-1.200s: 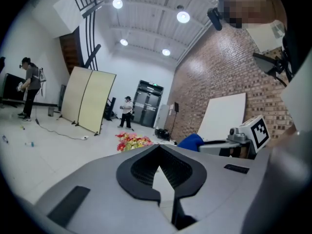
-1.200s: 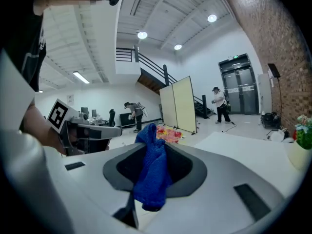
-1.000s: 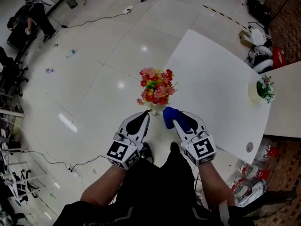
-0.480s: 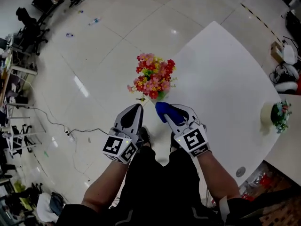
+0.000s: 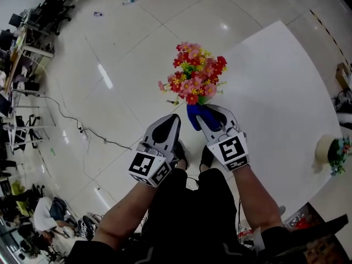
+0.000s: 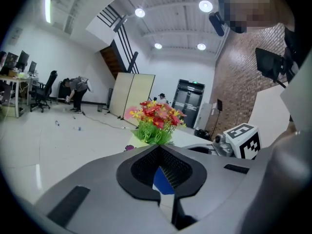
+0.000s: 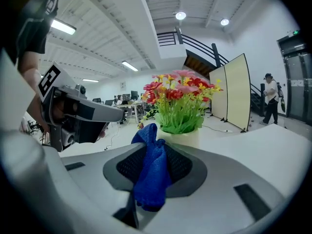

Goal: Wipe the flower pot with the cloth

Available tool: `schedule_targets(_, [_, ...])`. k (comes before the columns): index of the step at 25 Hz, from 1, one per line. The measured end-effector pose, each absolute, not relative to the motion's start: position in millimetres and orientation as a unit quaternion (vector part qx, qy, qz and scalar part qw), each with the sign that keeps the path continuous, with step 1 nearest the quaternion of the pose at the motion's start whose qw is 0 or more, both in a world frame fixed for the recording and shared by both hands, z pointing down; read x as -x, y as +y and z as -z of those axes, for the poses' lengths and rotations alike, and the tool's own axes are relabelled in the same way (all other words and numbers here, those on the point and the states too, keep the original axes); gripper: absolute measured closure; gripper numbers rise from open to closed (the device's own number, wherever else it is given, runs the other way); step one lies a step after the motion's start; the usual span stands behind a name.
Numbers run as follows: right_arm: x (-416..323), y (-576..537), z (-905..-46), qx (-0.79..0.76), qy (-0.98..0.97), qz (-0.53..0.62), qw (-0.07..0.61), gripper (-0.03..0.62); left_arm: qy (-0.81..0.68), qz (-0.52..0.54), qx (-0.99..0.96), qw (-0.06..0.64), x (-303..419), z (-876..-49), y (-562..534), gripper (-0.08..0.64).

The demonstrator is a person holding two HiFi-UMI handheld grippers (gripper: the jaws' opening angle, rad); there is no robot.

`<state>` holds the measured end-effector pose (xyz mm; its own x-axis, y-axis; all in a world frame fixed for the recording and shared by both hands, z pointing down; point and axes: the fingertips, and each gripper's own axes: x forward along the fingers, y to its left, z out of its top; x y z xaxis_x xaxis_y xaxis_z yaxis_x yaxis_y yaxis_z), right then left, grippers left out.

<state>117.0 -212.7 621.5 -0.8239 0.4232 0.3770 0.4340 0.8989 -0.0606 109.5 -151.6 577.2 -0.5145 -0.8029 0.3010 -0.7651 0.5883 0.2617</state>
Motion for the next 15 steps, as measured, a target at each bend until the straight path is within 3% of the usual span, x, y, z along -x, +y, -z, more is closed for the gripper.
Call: schedule_targets(15, [-113.2,-273.5,-618.2,0.178,-0.968,-0.005,0.18,0.494,-0.871,0.055,-0.446,0.201,-116.9,-578.9,-164.2,0.555])
